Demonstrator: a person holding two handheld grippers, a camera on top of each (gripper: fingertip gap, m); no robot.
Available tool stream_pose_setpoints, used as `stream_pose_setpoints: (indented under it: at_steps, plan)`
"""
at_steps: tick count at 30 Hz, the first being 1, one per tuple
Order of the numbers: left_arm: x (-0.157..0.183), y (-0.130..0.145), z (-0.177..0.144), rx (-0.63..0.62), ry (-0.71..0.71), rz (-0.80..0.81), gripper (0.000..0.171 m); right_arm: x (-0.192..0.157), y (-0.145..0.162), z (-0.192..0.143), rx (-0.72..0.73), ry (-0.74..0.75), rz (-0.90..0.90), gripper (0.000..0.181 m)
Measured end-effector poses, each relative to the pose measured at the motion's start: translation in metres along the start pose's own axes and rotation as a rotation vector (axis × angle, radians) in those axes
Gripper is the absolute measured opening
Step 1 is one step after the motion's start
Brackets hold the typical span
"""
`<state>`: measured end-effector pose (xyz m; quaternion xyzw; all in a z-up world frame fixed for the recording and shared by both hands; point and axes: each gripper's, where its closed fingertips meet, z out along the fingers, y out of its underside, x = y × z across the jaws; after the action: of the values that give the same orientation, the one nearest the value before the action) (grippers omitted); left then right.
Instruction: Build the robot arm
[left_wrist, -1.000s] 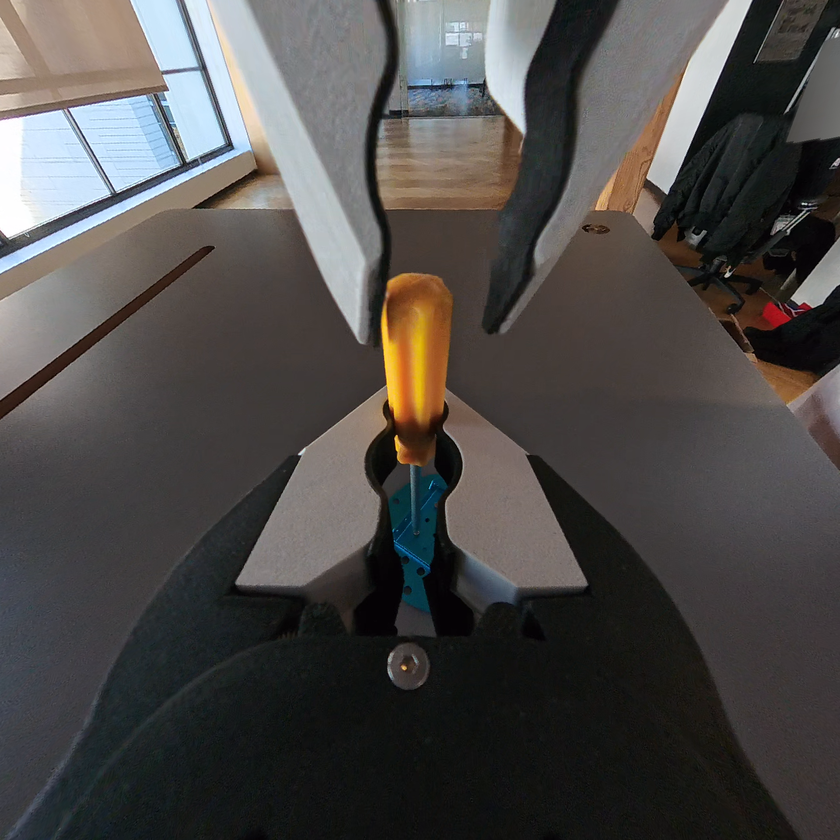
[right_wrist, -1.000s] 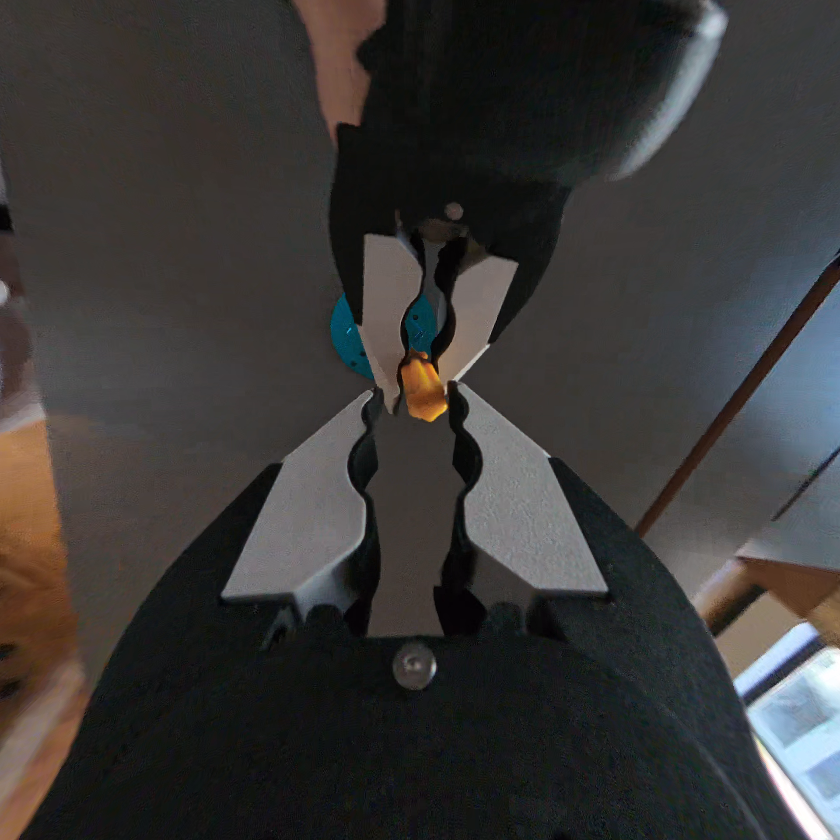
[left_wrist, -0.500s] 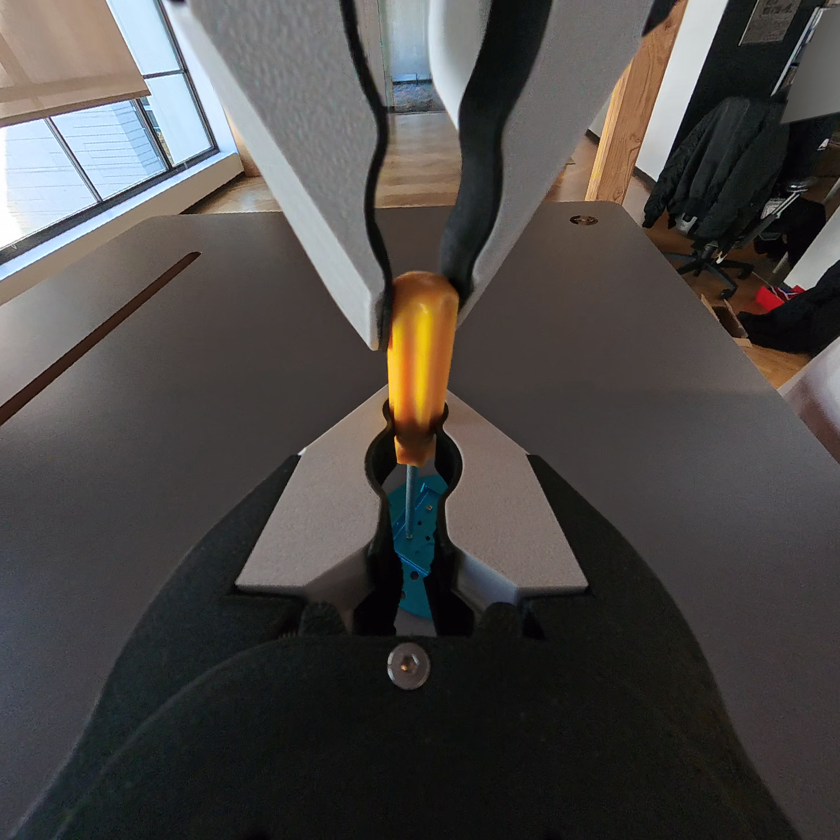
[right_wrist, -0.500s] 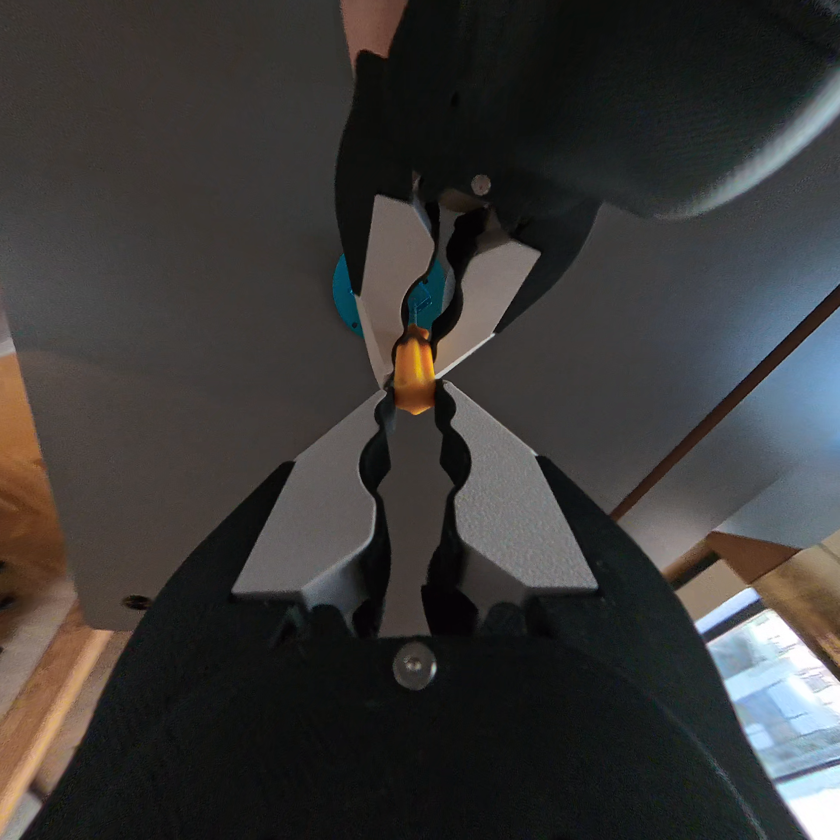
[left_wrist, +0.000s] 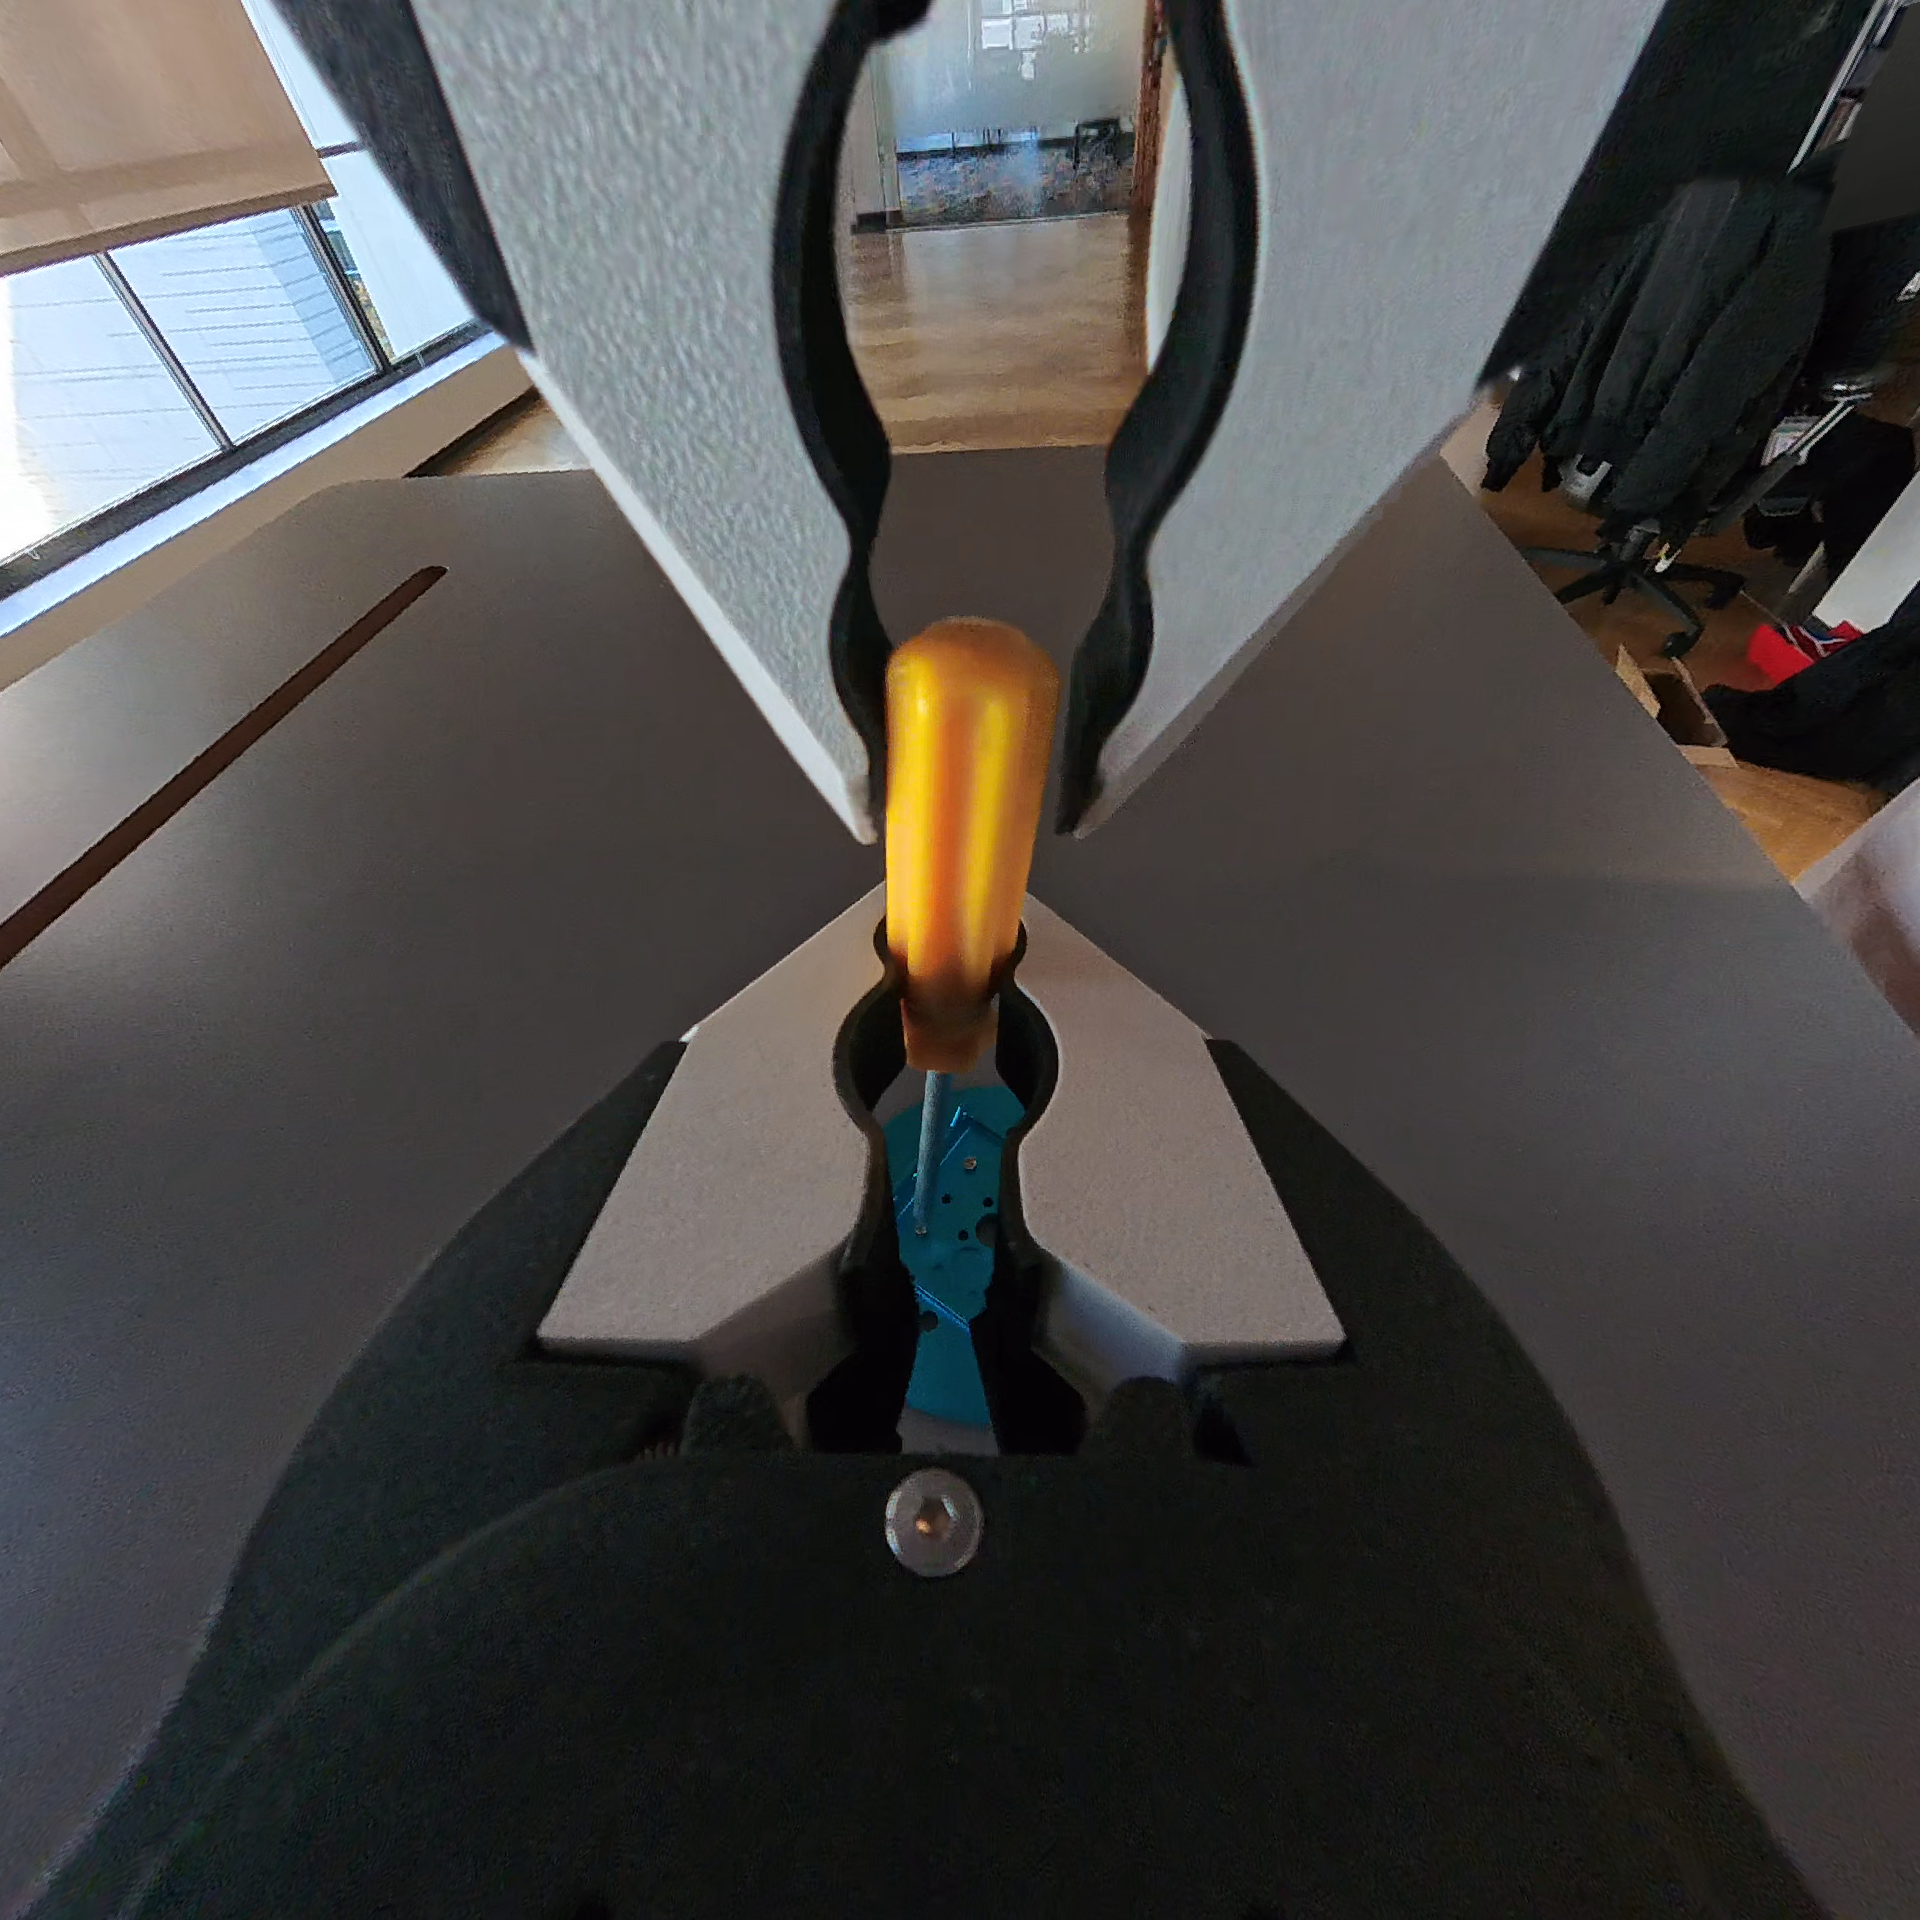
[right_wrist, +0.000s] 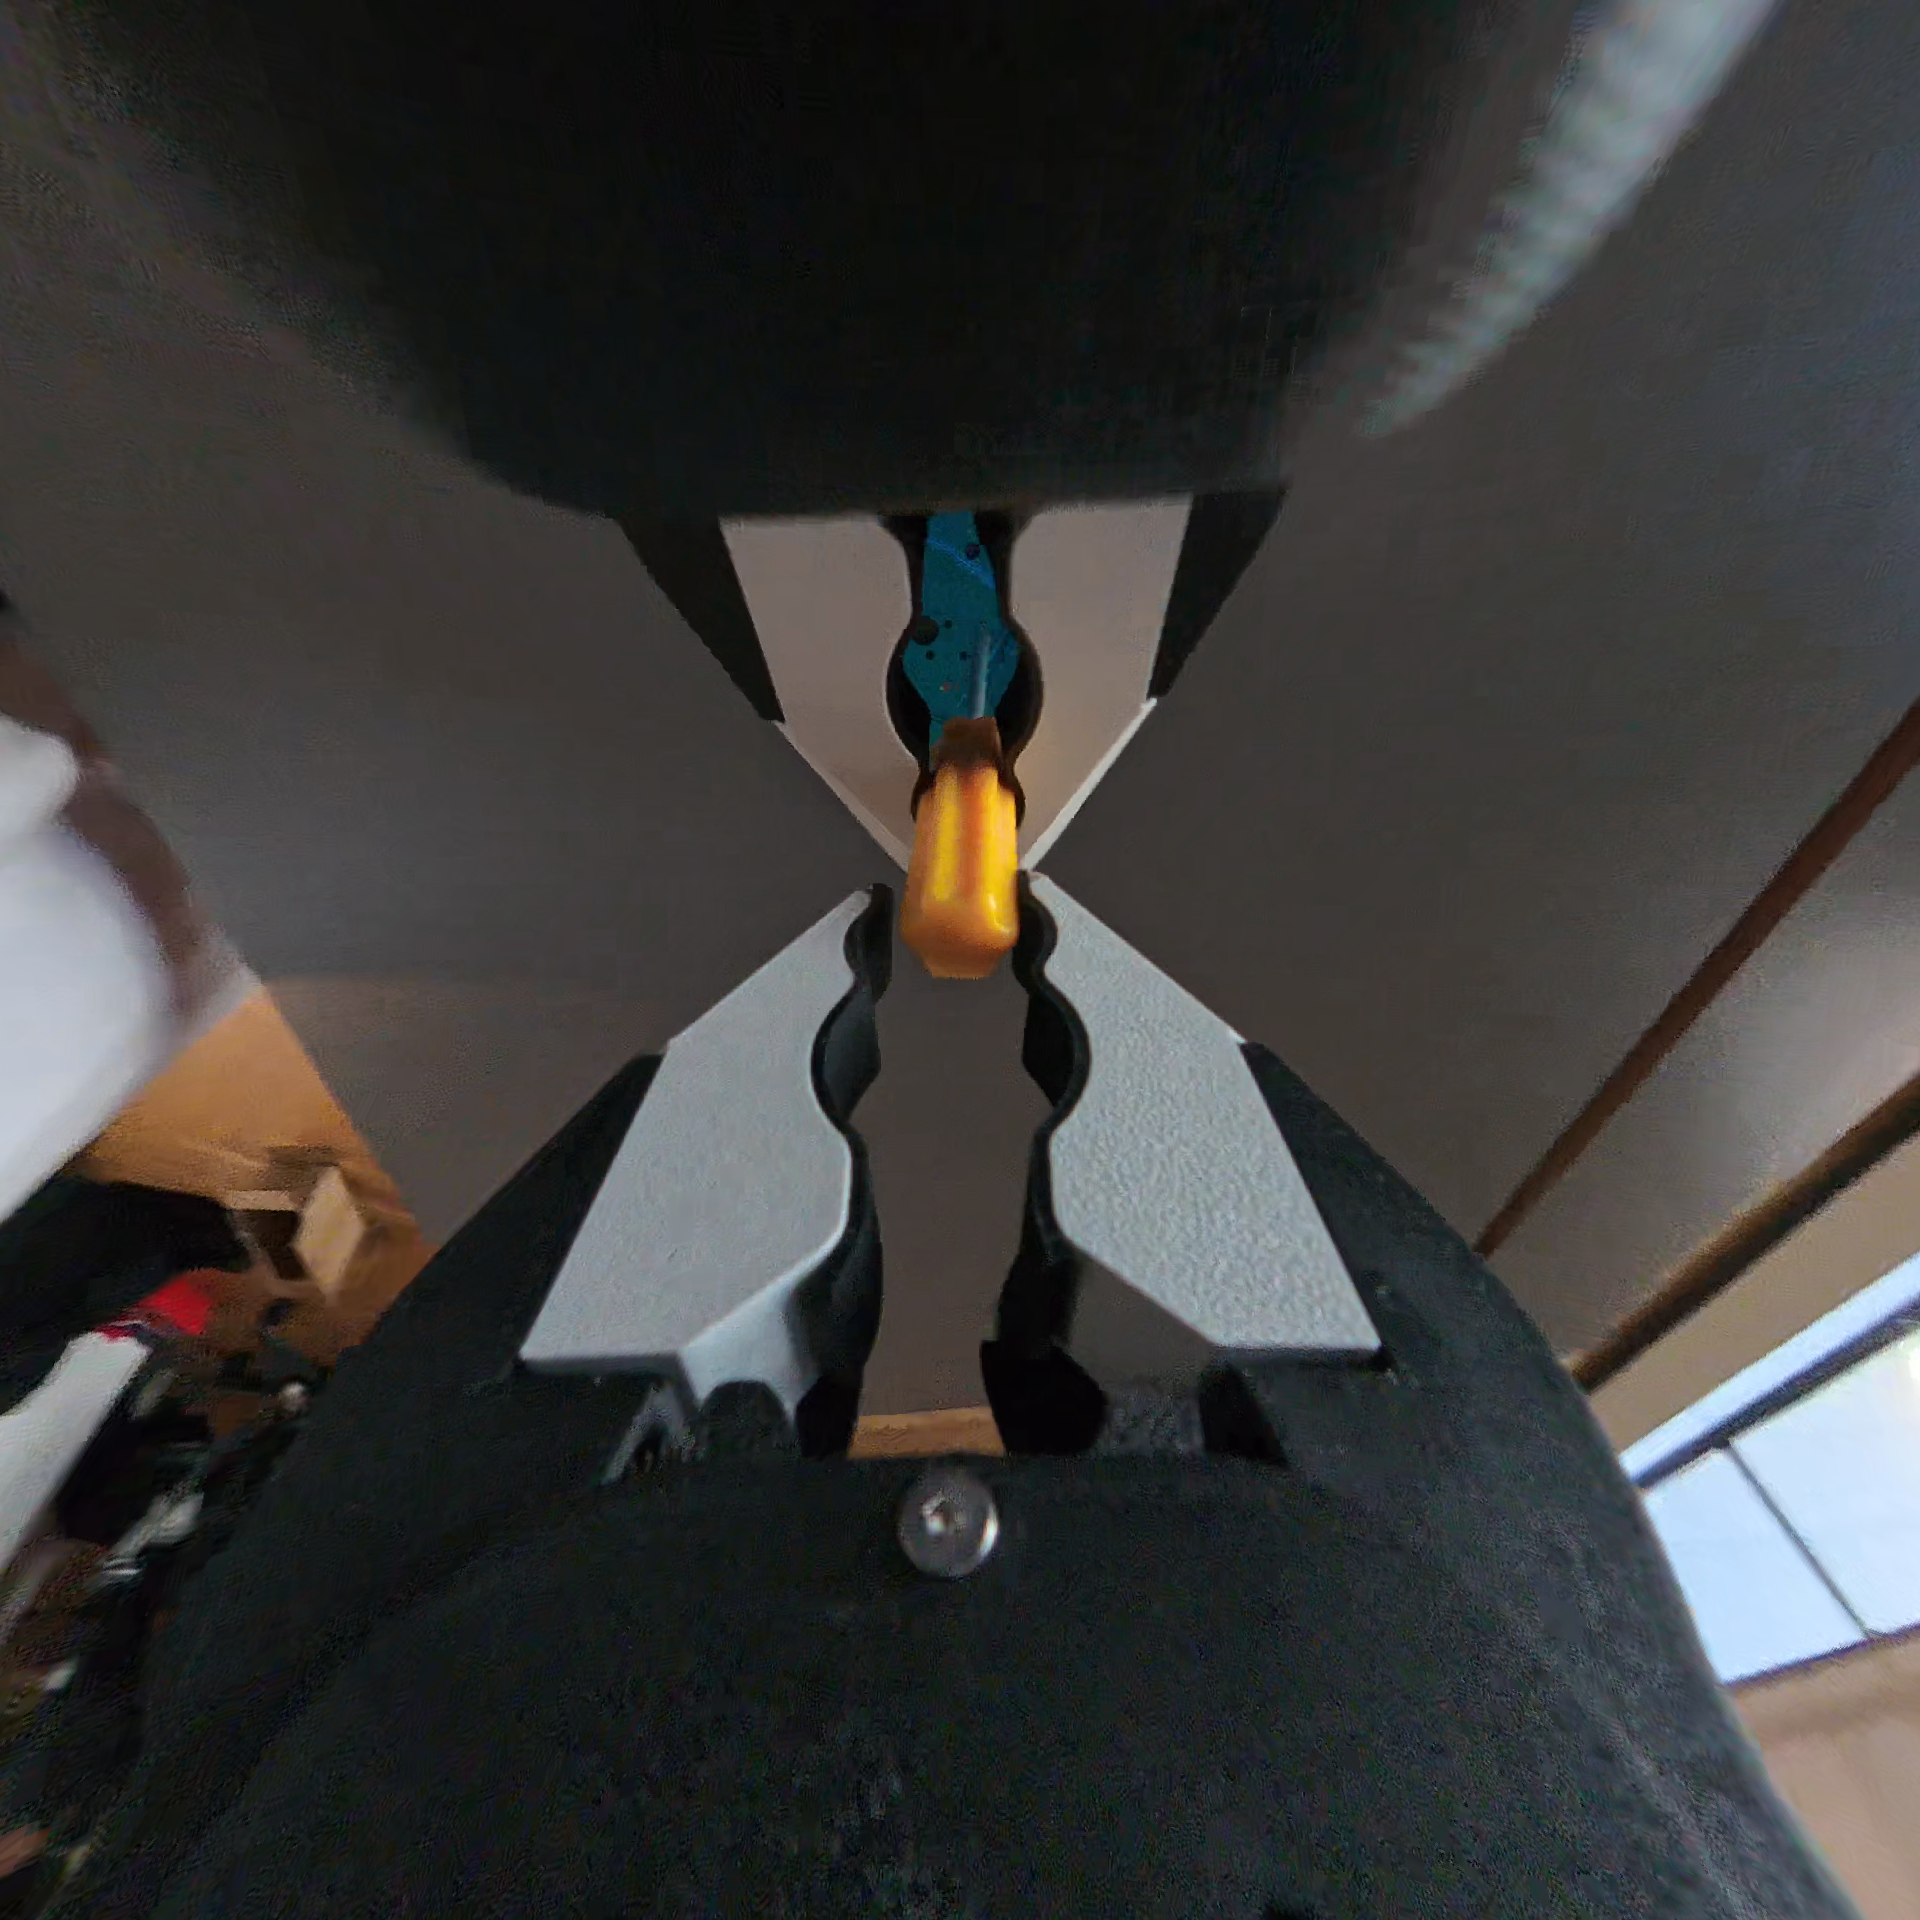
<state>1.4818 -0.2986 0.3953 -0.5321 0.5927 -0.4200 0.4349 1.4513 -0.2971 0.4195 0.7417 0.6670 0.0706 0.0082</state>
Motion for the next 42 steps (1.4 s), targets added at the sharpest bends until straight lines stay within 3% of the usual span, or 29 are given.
stream_pose_setpoints:
  at_steps: [7,17,19,21,25,28,31,33,37,42]
  plan:
    - [0.001,0.001,-0.001,-0.001,0.014,-0.007,0.010,0.007,0.000,0.000,-0.023,0.108,-0.179,0.015]
    - [0.004,-0.001,0.003,-0.001,0.011,-0.009,0.009,-0.004,0.010,0.002,-0.029,-0.049,0.255,0.015]
    - [0.008,0.003,0.000,-0.038,0.047,-0.019,0.012,-0.008,0.011,0.004,-0.026,-0.074,0.254,0.015]
    - [0.004,0.011,-0.012,-0.117,0.040,-0.034,0.030,-0.009,0.014,0.007,-0.049,-0.061,0.229,0.015]
    - [0.002,0.011,-0.037,-0.074,0.059,-0.098,0.024,-0.006,0.009,0.003,-0.032,-0.016,0.179,0.016]
    - [0.000,0.032,-0.040,-0.184,0.051,-0.120,0.036,-0.006,0.008,0.003,-0.041,-0.003,0.151,0.016]
    - [-0.003,0.043,-0.049,-0.218,0.041,-0.153,0.033,-0.006,0.007,0.002,-0.041,0.009,0.125,0.016]
    - [-0.008,0.049,-0.063,-0.244,0.032,-0.235,0.030,-0.005,0.005,0.002,-0.035,0.019,0.109,0.016]
    - [-0.020,0.070,-0.082,-0.319,0.003,-0.554,0.024,-0.003,0.002,0.002,-0.029,0.013,0.109,0.015]
    - [-0.023,0.081,-0.075,-0.327,-0.016,-0.813,0.023,-0.002,-0.001,0.001,-0.036,0.035,0.068,0.015]
